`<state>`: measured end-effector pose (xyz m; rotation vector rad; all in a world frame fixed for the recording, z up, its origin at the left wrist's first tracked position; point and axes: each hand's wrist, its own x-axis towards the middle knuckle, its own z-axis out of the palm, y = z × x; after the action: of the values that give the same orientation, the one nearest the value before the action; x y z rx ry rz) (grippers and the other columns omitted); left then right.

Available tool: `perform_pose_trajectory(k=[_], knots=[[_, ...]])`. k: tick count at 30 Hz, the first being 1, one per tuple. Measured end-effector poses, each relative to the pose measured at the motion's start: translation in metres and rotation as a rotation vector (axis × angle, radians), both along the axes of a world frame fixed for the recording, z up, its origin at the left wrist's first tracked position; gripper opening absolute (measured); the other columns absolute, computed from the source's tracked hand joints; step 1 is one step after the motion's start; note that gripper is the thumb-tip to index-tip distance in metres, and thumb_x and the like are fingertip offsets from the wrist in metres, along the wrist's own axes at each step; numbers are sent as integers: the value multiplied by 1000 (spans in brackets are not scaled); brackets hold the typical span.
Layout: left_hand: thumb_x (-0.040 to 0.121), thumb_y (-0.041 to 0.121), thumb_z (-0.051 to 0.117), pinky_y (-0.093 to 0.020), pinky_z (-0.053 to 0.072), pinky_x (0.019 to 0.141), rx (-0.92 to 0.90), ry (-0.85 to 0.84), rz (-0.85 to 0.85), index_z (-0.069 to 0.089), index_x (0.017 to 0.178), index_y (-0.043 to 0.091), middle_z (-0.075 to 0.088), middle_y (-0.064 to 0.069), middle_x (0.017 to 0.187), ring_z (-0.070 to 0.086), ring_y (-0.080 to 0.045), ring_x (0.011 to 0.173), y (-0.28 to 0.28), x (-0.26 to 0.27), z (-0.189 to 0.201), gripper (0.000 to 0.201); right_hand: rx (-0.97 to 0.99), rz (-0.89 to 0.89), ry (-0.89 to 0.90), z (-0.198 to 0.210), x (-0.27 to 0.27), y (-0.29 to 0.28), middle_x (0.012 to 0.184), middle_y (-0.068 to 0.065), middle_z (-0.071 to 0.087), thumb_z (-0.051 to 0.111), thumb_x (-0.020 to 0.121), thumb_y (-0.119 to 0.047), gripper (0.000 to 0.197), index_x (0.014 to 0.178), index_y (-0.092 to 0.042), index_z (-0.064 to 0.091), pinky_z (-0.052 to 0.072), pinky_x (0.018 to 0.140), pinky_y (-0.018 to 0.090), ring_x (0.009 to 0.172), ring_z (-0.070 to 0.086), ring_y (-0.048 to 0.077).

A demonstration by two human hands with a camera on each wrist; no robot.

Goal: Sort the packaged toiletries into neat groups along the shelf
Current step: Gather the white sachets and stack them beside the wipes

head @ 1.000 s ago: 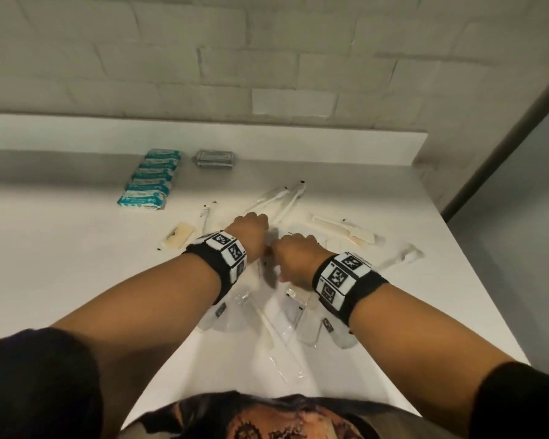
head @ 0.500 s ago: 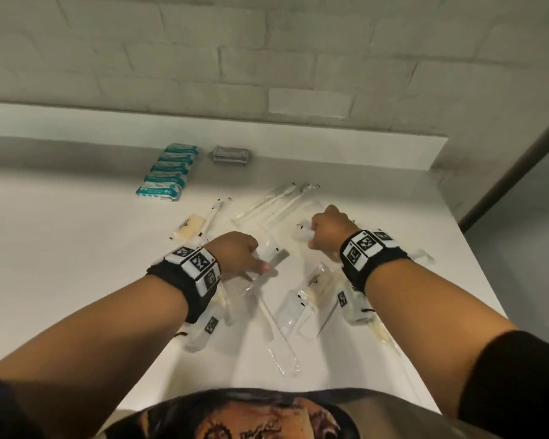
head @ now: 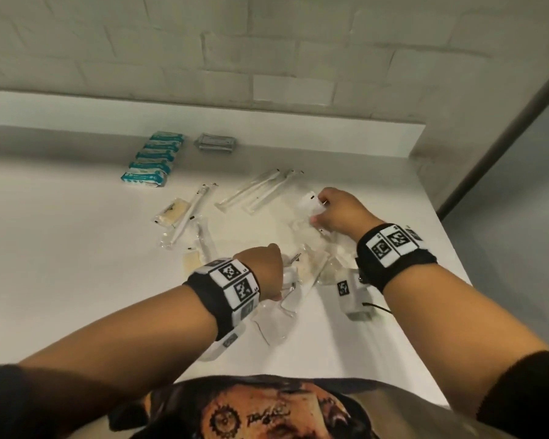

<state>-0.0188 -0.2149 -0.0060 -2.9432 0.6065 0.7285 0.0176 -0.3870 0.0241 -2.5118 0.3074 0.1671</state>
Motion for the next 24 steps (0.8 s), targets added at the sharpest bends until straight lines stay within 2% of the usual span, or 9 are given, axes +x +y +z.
perform_pose_trajectory(k=[2, 3, 5, 8, 12, 14, 16, 20, 24], knots=[[75, 32, 77, -31, 43, 69, 6, 43, 6, 38, 126, 5, 61, -7, 113, 61, -27, 101, -4, 2, 0, 69, 11, -70, -4, 13, -22, -24, 86, -5, 56, 71, 82, -18, 27, 104, -18, 56, 39, 53, 19, 67, 54, 9], [74, 30, 78, -30, 44, 69, 4, 63, 8, 39, 127, 5, 61, -8, 115, 62, -27, 103, -5, 3, 0, 70, 36, -104, 10, 16, -32, -36, 89, -3, 59, 71, 82, -16, 30, 108, -16, 57, 42, 53, 20, 66, 57, 10], [74, 31, 78, -29, 46, 73, 8, 81, -14, 44, 129, 5, 62, -8, 119, 62, -26, 105, -8, 8, 1, 69, 47, -166, 64, 18, -57, -56, 100, 7, 64, 69, 82, -12, 38, 118, -12, 56, 54, 66, 31, 77, 65, 21], [80, 39, 72, -29, 46, 80, 36, 81, -53, 56, 124, 6, 63, -8, 118, 61, -25, 106, -9, 14, 0, 58, -73, -163, 232, 11, -89, -70, 111, 13, 64, 71, 82, -17, 49, 127, -12, 52, 55, 84, 40, 97, 65, 30], [84, 42, 66, -30, 43, 85, -79, 32, -26, 53, 125, 10, 57, -7, 126, 55, -25, 113, -9, 17, 7, 54, -155, -134, 432, -7, -120, -67, 108, 8, 63, 73, 82, -20, 61, 136, -15, 45, 55, 77, 33, 82, 63, 23], [83, 42, 68, -29, 39, 70, -214, -18, 17, 56, 103, 13, 59, -7, 108, 57, -22, 95, -10, 18, 15, 37, -190, -175, 443, -17, -125, -67, 111, 8, 63, 72, 82, -20, 60, 135, -13, 44, 54, 77, 32, 82, 62, 22], [80, 38, 70, -28, 32, 57, -380, -72, 94, 49, 80, 14, 56, -6, 88, 50, -18, 73, -10, 16, 22, 32, -244, -227, 452, -21, -127, -69, 117, 11, 63, 72, 82, -22, 59, 132, -7, 46, 54, 84, 33, 94, 64, 26], [83, 26, 64, -32, 47, 64, -737, 22, 261, 53, 97, 13, 66, -3, 88, 62, -20, 80, -14, 9, 24, 22, -337, -225, 522, -28, -130, -65, 114, 13, 63, 72, 83, -28, 58, 126, 2, 46, 51, 88, 33, 103, 63, 28], [95, 26, 54, -40, 60, 74, -1148, 340, 432, 51, 117, 20, 59, -3, 95, 67, -19, 85, -14, -6, 17, 22, -474, -125, 514, -37, -126, -57, 110, 11, 62, 61, 86, -26, 41, 120, -4, 56, 44, 75, 29, 102, 59, 27]])
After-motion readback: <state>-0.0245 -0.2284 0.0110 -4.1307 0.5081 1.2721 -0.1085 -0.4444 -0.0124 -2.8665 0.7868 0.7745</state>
